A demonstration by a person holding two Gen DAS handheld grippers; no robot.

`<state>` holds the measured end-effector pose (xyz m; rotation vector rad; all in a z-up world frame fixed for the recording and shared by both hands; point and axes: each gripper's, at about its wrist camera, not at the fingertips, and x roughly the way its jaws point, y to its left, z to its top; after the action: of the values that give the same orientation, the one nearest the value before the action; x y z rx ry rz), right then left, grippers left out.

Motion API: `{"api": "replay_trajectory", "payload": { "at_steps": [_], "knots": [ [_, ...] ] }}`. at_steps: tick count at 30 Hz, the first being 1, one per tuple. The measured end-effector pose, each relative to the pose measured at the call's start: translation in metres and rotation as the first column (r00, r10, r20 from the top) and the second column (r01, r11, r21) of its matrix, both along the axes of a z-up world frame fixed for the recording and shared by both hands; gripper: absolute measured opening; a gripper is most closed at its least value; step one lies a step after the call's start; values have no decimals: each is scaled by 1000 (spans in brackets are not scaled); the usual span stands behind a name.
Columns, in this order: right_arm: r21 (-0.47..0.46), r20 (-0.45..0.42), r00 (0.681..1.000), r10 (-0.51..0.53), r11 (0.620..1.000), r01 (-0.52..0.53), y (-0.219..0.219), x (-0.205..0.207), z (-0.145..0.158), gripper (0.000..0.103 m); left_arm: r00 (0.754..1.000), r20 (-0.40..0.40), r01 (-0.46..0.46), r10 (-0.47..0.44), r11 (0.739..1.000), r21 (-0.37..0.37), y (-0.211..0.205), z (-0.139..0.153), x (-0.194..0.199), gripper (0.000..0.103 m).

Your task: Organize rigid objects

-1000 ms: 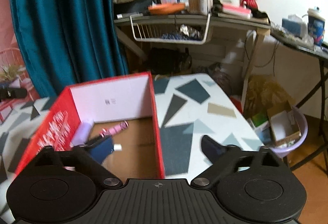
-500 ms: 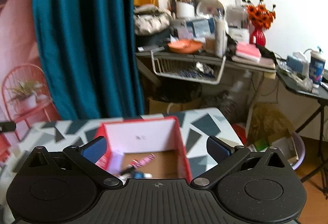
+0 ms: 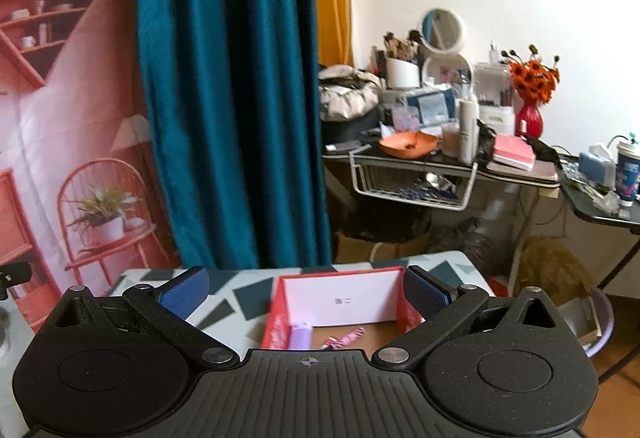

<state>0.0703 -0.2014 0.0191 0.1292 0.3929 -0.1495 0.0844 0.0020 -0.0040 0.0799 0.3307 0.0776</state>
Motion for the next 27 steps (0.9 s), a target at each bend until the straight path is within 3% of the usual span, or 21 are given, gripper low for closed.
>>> {"api": "replay_trajectory", "payload": {
  "at_steps": [5,15,27],
  "knots": [
    [-31,35,999,26,999,-25,21,-18,4,103,998,54,-15,15,1000,11,-3,7,-24,103],
    [-38,67,997,28,999,-25,39,-59,2,103,997,77,-7,7,1000,6,1,4,-59,103],
    [-32,85,996,29,999,-26,44,-76,3,103,995,96,-18,17,1000,9,1,3,-72,103]
  ]
}}
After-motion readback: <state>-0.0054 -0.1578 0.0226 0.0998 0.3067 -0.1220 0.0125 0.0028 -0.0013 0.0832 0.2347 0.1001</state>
